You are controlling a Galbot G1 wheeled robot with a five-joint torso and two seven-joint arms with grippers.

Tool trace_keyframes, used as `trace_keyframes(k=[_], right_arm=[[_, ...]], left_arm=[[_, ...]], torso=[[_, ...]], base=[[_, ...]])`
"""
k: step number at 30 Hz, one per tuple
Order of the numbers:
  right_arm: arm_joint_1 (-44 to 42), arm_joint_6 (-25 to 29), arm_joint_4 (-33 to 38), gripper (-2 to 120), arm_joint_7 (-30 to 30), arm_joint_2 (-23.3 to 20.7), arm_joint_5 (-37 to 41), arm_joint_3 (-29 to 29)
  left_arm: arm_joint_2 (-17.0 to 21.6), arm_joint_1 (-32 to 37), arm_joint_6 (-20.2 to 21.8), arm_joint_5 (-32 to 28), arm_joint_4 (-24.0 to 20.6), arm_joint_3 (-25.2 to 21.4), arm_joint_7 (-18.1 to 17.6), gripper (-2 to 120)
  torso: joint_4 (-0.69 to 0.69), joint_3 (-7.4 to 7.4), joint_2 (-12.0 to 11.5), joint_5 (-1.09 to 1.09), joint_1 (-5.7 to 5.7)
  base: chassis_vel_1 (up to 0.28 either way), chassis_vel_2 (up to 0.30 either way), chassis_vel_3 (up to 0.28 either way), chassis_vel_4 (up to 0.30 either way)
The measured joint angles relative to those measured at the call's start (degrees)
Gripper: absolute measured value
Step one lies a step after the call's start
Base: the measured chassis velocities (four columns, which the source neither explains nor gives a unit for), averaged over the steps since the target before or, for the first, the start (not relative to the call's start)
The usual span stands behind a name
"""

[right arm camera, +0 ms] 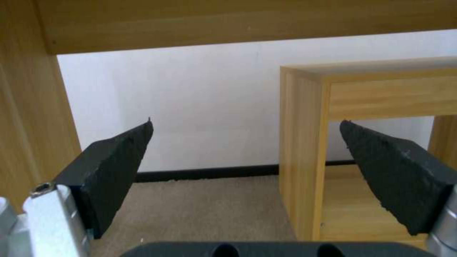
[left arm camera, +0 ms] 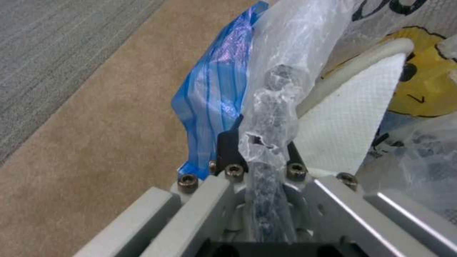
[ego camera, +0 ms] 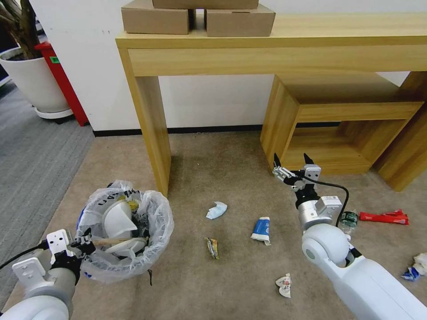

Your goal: Pick up the trash bin and place the garbage on the floor into it.

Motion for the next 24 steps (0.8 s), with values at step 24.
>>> trace_keyframes(k=[24], right_arm=[[-1.13, -1.16, 1.14, 100, 0.08, -0.53, 1.08, -0.20]], left_arm=[[-0.06, 0.03, 0.00, 0.18, 0.46, 0.41, 0.05, 0]], torso=[[0.00, -0.01, 0.00, 0.00, 0.00]], base=[[0.000, 0.000, 0.000, 0.000]])
